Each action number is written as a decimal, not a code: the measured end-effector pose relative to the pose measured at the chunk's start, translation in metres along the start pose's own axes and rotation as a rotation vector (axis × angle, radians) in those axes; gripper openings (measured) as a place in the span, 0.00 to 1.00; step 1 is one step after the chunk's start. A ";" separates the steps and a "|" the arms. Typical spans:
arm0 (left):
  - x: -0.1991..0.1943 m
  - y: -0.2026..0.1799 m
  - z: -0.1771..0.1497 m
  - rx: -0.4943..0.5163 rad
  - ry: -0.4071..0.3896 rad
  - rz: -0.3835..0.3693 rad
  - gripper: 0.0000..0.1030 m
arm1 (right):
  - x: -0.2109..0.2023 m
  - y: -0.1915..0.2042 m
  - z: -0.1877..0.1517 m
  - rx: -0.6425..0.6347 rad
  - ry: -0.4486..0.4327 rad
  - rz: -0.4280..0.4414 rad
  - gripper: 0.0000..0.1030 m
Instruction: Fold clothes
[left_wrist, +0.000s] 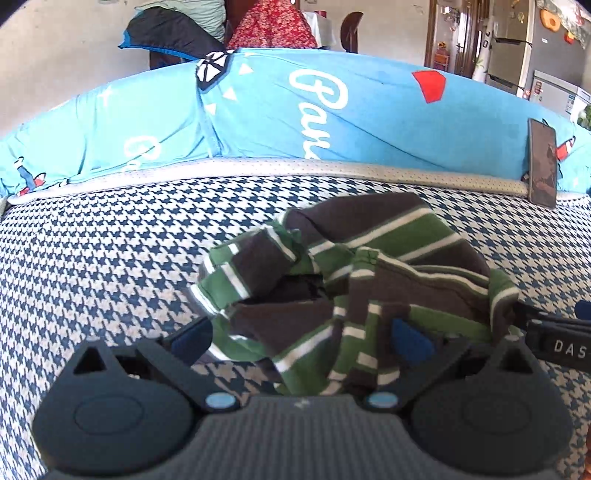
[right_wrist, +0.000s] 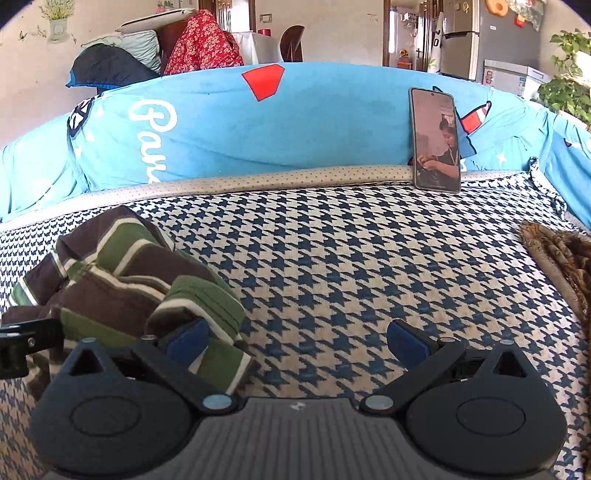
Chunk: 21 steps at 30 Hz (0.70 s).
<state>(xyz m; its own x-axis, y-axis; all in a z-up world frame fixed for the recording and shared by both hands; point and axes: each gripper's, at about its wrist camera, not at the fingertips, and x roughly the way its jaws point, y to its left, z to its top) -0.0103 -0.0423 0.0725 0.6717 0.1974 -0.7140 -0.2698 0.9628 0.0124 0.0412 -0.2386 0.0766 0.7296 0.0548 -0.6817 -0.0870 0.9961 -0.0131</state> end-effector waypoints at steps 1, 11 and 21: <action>-0.003 0.003 -0.001 -0.016 -0.004 0.016 1.00 | 0.003 0.004 0.001 0.006 0.002 0.001 1.00; -0.005 0.038 -0.009 -0.207 0.071 -0.001 1.00 | 0.028 0.033 0.003 0.116 0.058 0.112 1.00; -0.010 0.051 -0.025 -0.212 0.041 0.081 1.00 | 0.020 0.065 -0.006 0.075 -0.014 0.328 1.00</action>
<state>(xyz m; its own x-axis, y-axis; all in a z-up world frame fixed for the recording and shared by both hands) -0.0481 0.0006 0.0624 0.6144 0.2601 -0.7449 -0.4632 0.8832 -0.0736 0.0463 -0.1730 0.0573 0.6801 0.3736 -0.6308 -0.2688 0.9276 0.2595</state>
